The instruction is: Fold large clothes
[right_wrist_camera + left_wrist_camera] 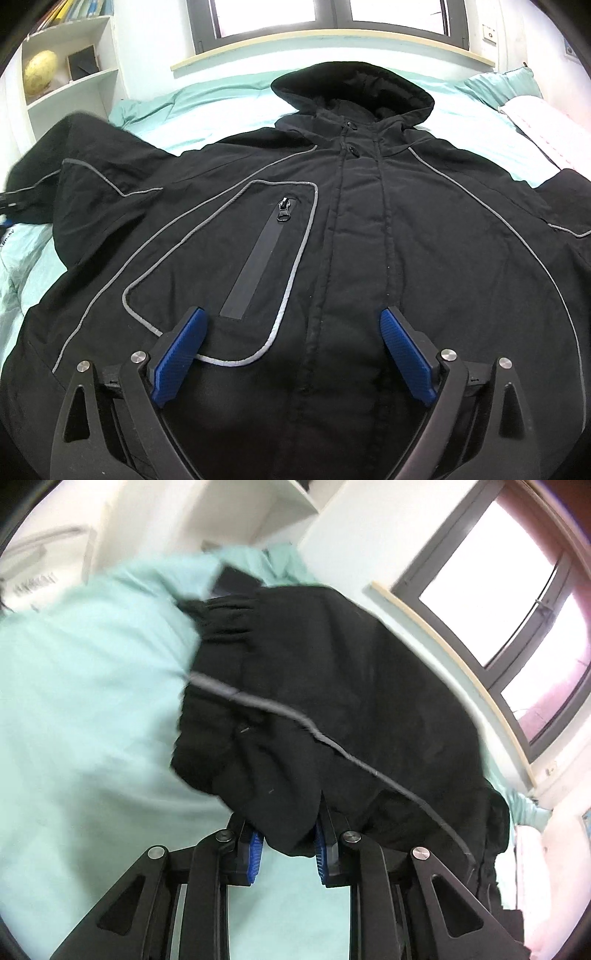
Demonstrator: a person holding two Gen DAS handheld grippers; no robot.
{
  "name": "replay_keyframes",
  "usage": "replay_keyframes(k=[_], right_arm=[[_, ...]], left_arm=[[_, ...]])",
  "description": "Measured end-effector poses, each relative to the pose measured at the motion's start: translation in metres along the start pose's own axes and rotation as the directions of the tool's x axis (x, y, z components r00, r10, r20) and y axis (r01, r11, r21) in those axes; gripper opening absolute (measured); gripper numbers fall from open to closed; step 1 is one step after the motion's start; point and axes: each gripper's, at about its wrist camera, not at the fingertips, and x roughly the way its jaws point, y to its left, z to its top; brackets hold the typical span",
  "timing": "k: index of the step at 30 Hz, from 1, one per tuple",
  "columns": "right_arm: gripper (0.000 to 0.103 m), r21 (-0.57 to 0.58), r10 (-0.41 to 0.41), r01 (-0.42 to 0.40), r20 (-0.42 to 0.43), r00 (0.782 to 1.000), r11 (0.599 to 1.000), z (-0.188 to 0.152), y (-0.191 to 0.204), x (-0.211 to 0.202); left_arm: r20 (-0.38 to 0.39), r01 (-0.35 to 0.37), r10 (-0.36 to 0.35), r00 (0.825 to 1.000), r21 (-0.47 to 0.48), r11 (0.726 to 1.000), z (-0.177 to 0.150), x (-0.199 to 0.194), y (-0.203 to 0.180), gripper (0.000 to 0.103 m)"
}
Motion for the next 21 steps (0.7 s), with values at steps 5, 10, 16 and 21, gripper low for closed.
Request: replay_keyframes(k=[5, 10, 16, 21], right_arm=[[0.096, -0.009, -0.01, 0.01, -0.003, 1.0, 1.0, 0.0, 0.002, 0.001], [0.096, -0.01, -0.011, 0.011, -0.004, 1.0, 1.0, 0.0, 0.002, 0.001], [0.098, -0.016, -0.01, 0.01, -0.002, 1.0, 1.0, 0.0, 0.002, 0.002], [0.1, -0.023, -0.008, 0.008, 0.002, 1.0, 1.0, -0.001, 0.003, 0.004]], left_arm=[[0.025, -0.049, 0.049, 0.999, 0.027, 0.998, 0.046, -0.05, 0.032, 0.024], [-0.091, -0.121, 0.125, 0.988, 0.052, 0.991, 0.055, 0.01, 0.067, 0.026], [-0.127, -0.054, 0.043, 0.991, -0.083, 0.995, 0.016, 0.053, 0.126, 0.055], [-0.087, -0.054, 0.042, 0.995, -0.137, 0.989, 0.015, 0.062, 0.125, 0.053]])
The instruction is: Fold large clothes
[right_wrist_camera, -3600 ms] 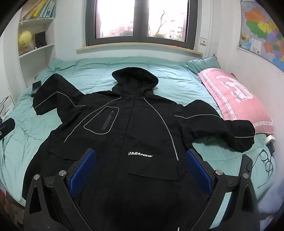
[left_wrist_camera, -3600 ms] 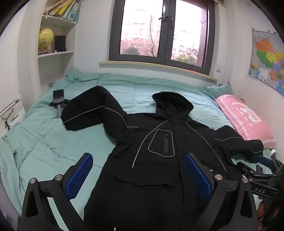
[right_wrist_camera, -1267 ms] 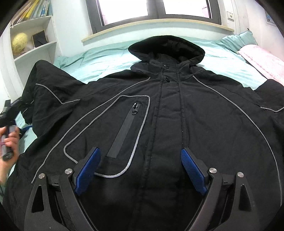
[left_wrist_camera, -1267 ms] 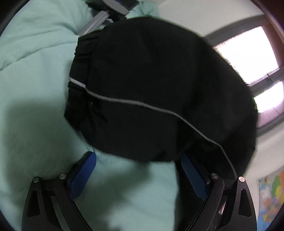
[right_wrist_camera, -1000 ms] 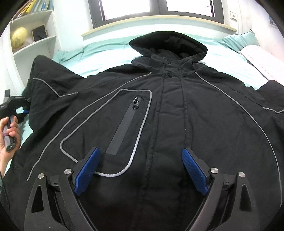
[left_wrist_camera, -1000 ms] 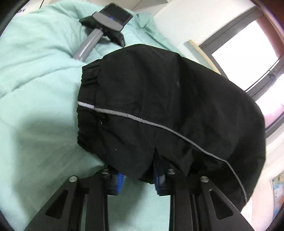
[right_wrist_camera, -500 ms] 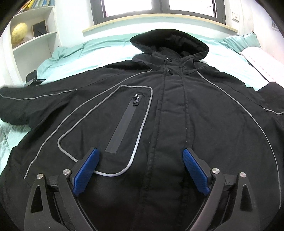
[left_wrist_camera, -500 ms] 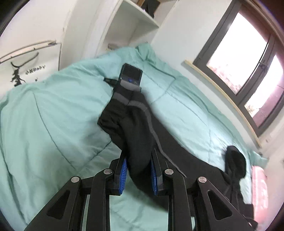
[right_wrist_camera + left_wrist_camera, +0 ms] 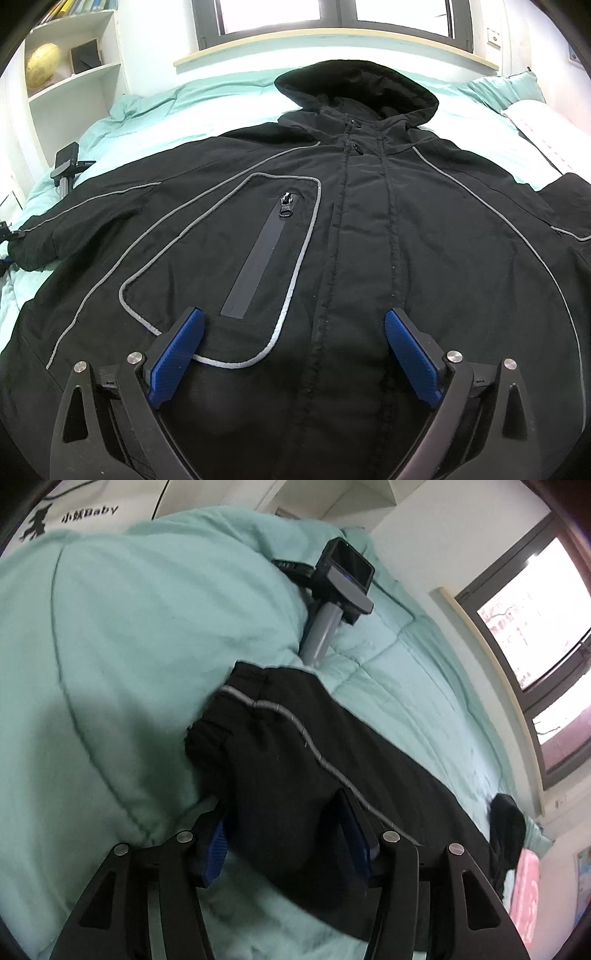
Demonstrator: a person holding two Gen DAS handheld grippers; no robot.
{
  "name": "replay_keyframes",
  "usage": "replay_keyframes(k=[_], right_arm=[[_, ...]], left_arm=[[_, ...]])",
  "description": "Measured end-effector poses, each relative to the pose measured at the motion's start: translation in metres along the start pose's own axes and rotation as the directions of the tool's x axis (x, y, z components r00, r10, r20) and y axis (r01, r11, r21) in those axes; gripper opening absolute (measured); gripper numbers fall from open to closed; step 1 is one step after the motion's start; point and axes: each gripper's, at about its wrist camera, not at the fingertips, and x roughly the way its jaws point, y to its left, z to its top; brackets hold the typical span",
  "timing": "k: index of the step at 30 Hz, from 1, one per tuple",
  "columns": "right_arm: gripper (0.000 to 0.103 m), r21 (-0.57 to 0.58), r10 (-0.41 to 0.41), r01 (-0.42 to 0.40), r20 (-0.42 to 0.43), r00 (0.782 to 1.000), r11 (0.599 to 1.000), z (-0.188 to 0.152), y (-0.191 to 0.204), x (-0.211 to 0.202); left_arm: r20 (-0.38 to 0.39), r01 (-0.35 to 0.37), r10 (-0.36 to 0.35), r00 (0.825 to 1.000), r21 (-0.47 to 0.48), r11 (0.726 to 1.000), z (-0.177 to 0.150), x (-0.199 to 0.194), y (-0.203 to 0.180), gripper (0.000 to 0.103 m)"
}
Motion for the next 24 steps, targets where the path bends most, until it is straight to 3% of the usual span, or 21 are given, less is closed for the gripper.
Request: replay_keyframes(k=[1, 3, 8, 11, 14, 15, 19, 22, 24], right_arm=[[0.1, 0.0, 0.0, 0.0, 0.0, 1.0, 1.0, 0.0, 0.0, 0.0], [0.1, 0.001, 0.002, -0.002, -0.001, 1.0, 1.0, 0.0, 0.0, 0.0], [0.097, 0.023, -0.028, 0.027, 0.018, 0.999, 0.999, -0.001, -0.002, -0.004], [0.096, 0.049, -0.075, 0.073, 0.044, 0.996, 0.996, -0.003, -0.003, -0.016], [0.096, 0.078, -0.113, 0.11, 0.031, 0.993, 0.991, 0.0, -0.01, -0.034], [0.096, 0.09, -0.118, 0.114, 0.033, 0.993, 0.989, 0.001, -0.014, -0.043], [0.096, 0.15, -0.166, 0.161, 0.022, 0.986, 0.975, 0.007, -0.037, -0.082], [0.096, 0.21, -0.137, 0.135, -0.006, 0.991, 0.968, 0.012, -0.059, -0.103], [0.096, 0.24, -0.132, 0.129, -0.007, 0.991, 0.962, 0.01, -0.071, -0.113]], left_arm=[[0.016, -0.011, 0.011, 1.0, 0.024, 1.0, -0.001, -0.001, -0.007, 0.037], [0.069, -0.055, 0.048, 0.996, 0.111, 0.992, -0.003, -0.014, -0.031, 0.027], [0.219, -0.035, -0.029, 0.975, 0.284, 0.958, -0.025, -0.068, -0.11, 0.023], [0.237, 0.061, -0.173, 0.956, 0.415, 0.908, -0.056, -0.097, -0.183, 0.023], [0.156, 0.111, -0.253, 0.955, 0.602, 0.79, -0.105, -0.102, -0.273, 0.023], [0.123, 0.128, -0.26, 0.958, 0.626, 0.769, -0.118, -0.1, -0.292, 0.023], [-0.024, 0.221, -0.27, 0.963, 0.647, 0.73, -0.168, -0.075, -0.347, 0.023], [-0.147, 0.279, -0.246, 0.958, 0.672, 0.686, -0.215, -0.047, -0.375, 0.023], [-0.247, 0.332, -0.224, 0.943, 0.641, 0.692, -0.247, -0.019, -0.388, 0.023]])
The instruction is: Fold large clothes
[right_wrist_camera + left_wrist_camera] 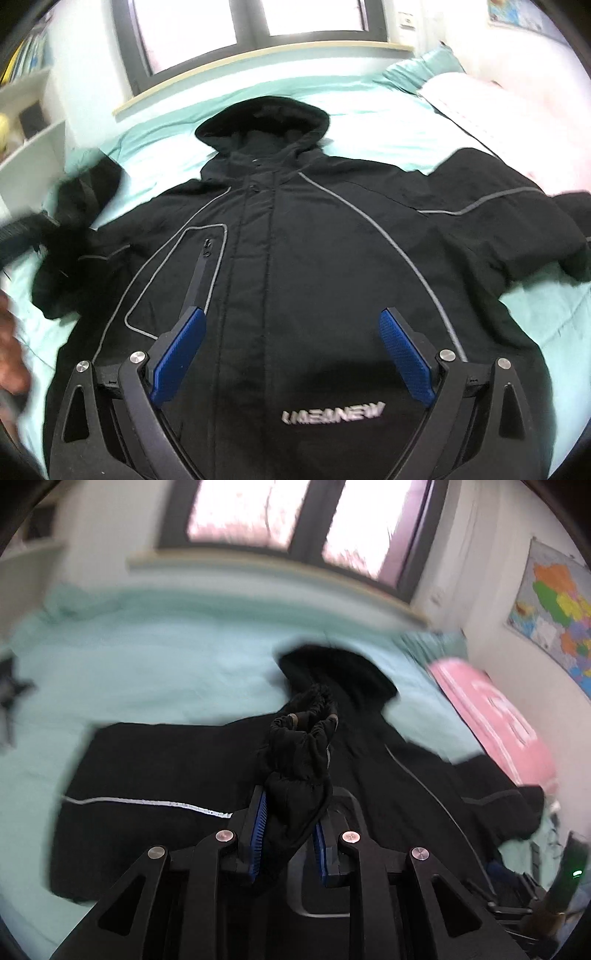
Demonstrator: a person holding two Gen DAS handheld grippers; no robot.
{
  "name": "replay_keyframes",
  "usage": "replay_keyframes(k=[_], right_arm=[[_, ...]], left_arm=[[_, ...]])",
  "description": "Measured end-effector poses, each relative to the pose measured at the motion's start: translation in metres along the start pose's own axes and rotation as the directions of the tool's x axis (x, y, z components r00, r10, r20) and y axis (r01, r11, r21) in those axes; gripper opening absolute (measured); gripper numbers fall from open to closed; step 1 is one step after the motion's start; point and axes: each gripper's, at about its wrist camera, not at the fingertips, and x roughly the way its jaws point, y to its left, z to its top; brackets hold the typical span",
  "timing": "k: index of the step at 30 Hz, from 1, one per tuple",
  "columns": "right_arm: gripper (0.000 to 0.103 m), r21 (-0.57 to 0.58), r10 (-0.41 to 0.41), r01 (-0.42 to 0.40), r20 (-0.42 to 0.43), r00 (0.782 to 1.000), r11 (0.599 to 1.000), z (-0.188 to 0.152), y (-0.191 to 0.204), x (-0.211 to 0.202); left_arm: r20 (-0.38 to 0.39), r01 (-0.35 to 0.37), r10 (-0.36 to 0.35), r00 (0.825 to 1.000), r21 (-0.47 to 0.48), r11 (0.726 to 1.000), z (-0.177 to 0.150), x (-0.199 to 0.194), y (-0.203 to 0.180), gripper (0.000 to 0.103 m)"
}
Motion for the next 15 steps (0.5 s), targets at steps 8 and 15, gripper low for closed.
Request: replay_keyframes(k=[8, 15], right_arm=[[0.096, -0.153, -0.029, 0.018, -0.071, 0.997, 0.988, -0.014, 0.003, 0.005], [0.095, -0.19, 0.153, -0.166, -0.084, 0.985, 0.967, 0.008, 0.042, 0.01]], left_arm=[[-0.235, 0.012, -0.022, 0.972, -0.041, 0.999, -0.044, 0.102, 0.0, 0.027], [-0.202, 0.234, -0.261, 0.944, -0.147, 0.961, -0.024, 0.047, 0.015, 0.059]])
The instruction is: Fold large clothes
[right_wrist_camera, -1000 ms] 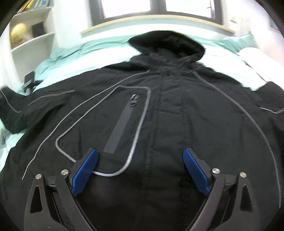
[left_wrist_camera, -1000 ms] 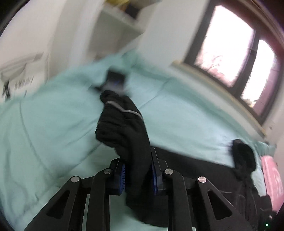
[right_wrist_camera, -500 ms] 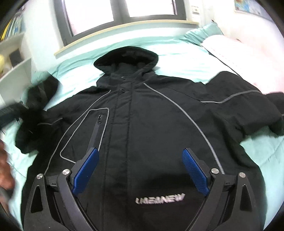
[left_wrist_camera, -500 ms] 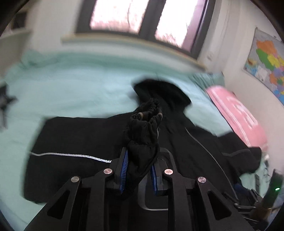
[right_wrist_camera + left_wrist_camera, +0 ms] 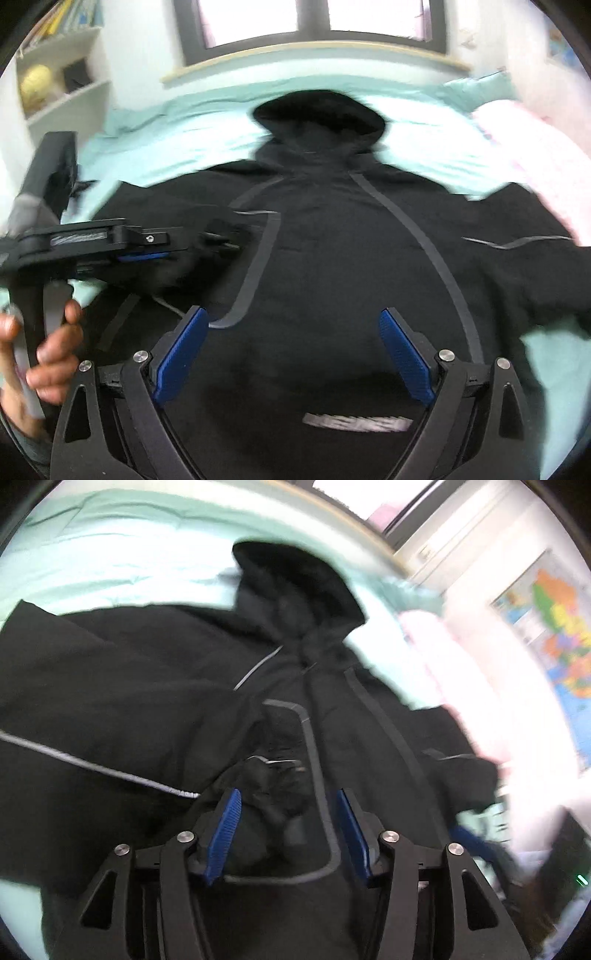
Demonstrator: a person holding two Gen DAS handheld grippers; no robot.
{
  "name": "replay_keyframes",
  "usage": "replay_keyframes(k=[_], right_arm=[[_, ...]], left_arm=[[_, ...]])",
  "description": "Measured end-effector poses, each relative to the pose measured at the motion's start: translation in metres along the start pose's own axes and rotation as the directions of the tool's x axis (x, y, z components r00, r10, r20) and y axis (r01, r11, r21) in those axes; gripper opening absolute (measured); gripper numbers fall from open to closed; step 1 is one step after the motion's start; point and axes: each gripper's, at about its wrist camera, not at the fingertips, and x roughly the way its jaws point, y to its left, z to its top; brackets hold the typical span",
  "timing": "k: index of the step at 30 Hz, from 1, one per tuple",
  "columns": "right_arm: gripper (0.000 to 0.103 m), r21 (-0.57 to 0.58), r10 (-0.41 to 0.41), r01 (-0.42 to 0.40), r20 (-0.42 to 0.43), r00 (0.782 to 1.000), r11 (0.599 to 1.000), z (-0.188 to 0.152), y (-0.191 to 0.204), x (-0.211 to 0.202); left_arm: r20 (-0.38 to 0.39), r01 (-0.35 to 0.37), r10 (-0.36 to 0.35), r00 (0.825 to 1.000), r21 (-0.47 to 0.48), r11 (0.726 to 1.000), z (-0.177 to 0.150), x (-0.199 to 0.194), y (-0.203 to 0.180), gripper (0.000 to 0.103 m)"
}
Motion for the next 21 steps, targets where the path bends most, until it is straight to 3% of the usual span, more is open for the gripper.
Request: replay_keyframes(k=[2, 4, 6, 9, 11, 13, 14, 19, 21], right_arm=[[0.095, 0.009, 0.057, -0.057, -0.045, 0.997, 0.998, 0.009, 0.008, 0.015], [0.091, 0.045, 0.12, -0.116, -0.084, 0.989, 0.992, 0.017, 0.017, 0.035], [0.086, 0.098, 0.181, -0.17, -0.11, 0.977, 0.981, 0.025, 0.024, 0.053], [0.08, 0.173, 0.201, -0.176, -0.14, 0.97, 0.969, 0.04, 0.033, 0.085], [0.069, 0.224, 0.191, -0.147, -0.189, 0.963, 0.963, 0.045, 0.037, 0.11], [0.033, 0.263, 0.243, -0.184, -0.213, 0.946, 0.947, 0.048, 0.041, 0.126], [0.033, 0.261, 0.25, -0.192, -0.211, 0.945, 0.946, 0.05, 0.045, 0.128], [0.028, 0.148, 0.165, -0.151, -0.091, 0.982, 0.977, 0.072, 0.048, 0.083], [0.027, 0.122, 0.143, -0.136, -0.048, 0.988, 0.983, 0.084, 0.043, 0.063]], left_arm=[[0.055, 0.017, -0.016, 0.998, -0.016, 1.0, -0.002, -0.025, 0.005, 0.061], [0.109, -0.015, 0.018, 0.994, -0.023, 1.0, -0.004, -0.049, 0.012, 0.061], [0.145, -0.119, 0.122, 0.982, -0.031, 0.992, -0.003, -0.069, 0.021, 0.061], [0.182, -0.286, 0.291, 0.939, -0.051, 0.957, -0.006, -0.088, 0.036, 0.061], [0.19, -0.332, 0.339, 0.921, -0.071, 0.941, -0.008, -0.097, 0.046, 0.061], [0.181, -0.331, 0.342, 0.922, -0.089, 0.939, -0.008, -0.098, 0.053, 0.061], [0.176, -0.331, 0.344, 0.922, -0.1, 0.938, -0.009, -0.1, 0.056, 0.061], [0.194, -0.391, 0.401, 0.895, -0.091, 0.916, -0.01, -0.109, 0.057, 0.061], [0.204, -0.395, 0.402, 0.892, -0.076, 0.915, -0.005, -0.112, 0.051, 0.061]])
